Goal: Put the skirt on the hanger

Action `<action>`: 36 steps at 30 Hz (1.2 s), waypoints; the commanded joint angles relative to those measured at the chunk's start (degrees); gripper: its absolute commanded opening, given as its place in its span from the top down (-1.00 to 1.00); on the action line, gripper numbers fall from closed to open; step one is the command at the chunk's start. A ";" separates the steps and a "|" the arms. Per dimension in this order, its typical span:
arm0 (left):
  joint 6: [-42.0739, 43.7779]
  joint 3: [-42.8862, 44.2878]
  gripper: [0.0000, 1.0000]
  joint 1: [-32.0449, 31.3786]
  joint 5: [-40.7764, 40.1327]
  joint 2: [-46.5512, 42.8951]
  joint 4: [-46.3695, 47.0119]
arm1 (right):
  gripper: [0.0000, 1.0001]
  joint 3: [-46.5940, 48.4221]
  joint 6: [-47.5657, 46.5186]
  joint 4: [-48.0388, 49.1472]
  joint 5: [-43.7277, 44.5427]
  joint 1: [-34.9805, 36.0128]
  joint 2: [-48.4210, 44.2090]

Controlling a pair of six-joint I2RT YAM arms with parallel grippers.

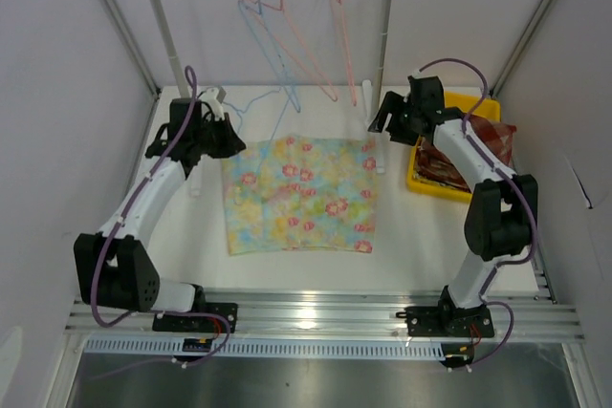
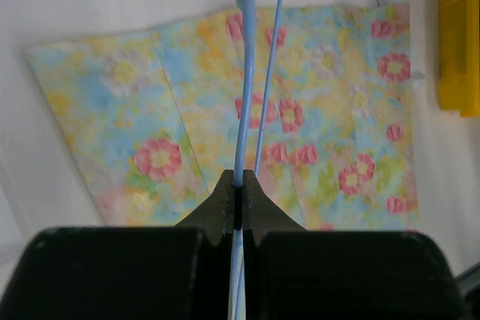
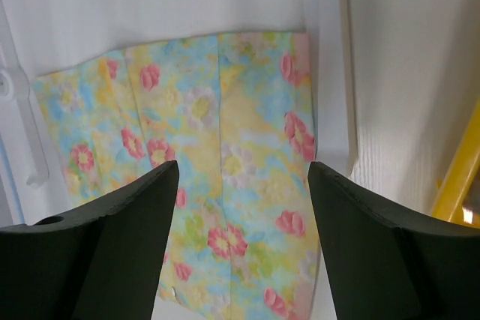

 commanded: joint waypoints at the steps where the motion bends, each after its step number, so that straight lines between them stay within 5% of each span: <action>1: -4.36 -5.97 1.00 -0.59 3.53 -7.24 5.66 | -0.53 -5.39 0.81 1.15 2.60 1.17 -8.38; 19: 9.08 -12.75 1.00 -20.08 18.31 -6.38 -10.15 | -0.51 -33.71 5.82 -5.53 13.83 13.38 -43.11; 28: 7.94 -18.19 1.00 -29.85 19.27 -2.95 -5.25 | -0.38 -39.60 10.12 -8.88 19.75 24.54 -46.46; 36: 8.81 -20.48 1.00 -31.88 19.27 2.15 -2.69 | -0.29 -45.48 13.64 -8.18 23.70 30.26 -45.50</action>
